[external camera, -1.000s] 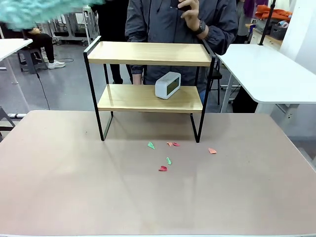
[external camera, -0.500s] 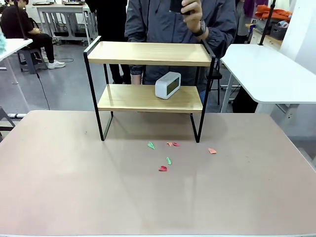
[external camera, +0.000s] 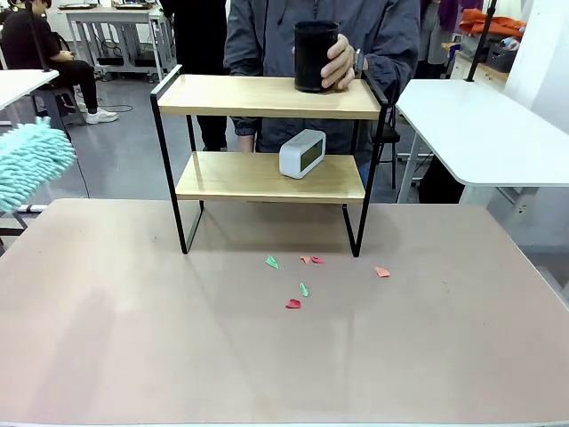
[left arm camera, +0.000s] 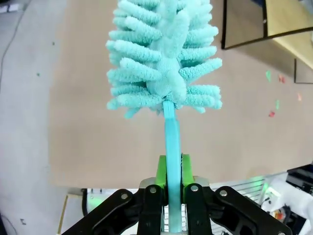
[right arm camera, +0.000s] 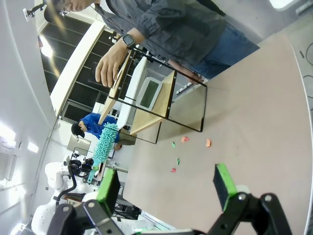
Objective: Clean the shelf.
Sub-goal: Clean the remaining tier of the Shelf with the Duster once objects are removed, then hand the Duster back to the human.
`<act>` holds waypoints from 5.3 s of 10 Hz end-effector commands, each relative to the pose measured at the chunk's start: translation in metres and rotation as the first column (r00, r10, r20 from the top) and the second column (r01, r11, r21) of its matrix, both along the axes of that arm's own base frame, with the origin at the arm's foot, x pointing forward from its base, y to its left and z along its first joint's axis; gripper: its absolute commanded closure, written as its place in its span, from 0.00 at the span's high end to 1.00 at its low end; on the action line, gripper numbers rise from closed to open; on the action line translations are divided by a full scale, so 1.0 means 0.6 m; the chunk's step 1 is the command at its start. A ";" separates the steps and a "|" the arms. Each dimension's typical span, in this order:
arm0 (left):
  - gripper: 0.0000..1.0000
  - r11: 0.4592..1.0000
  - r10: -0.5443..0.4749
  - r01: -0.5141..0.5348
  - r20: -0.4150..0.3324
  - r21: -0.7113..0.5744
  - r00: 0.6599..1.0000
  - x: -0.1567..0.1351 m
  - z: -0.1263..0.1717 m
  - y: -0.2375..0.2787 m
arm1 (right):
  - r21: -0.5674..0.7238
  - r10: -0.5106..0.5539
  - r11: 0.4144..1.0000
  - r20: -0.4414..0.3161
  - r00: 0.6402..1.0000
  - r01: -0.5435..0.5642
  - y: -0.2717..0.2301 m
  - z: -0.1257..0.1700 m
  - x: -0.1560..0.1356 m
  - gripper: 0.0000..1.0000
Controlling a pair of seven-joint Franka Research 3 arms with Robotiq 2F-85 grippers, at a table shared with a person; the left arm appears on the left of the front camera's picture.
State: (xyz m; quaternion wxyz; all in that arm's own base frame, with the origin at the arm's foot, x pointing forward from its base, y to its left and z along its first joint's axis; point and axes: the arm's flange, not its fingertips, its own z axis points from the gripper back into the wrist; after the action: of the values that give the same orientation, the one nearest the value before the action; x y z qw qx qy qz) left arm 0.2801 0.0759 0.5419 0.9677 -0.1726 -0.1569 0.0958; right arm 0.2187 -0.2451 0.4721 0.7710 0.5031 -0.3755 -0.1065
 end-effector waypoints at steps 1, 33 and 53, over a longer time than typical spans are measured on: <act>0.02 1.000 0.019 -0.019 0.050 0.015 0.999 -0.021 0.018 0.034 | 0.003 -0.003 1.000 0.041 0.999 0.003 -0.001 0.003 0.005 1.00; 0.12 -0.145 -0.983 0.972 -0.086 -0.187 -0.164 -0.096 0.107 -0.496 | -0.257 0.814 0.527 -0.122 0.568 -0.810 0.600 -0.005 0.084 1.00; 0.12 0.031 -0.999 0.924 -0.018 -0.382 0.026 -0.018 0.050 -0.479 | -0.154 0.975 0.203 -0.065 0.215 -0.967 0.703 -0.089 -0.016 0.43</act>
State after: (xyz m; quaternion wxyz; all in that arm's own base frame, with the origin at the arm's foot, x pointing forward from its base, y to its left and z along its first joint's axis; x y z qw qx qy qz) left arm 0.2701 -0.2162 0.5711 0.7475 -0.3384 0.1584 -0.5492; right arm 0.2699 0.1945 0.4593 0.7049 0.5690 0.0053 0.4236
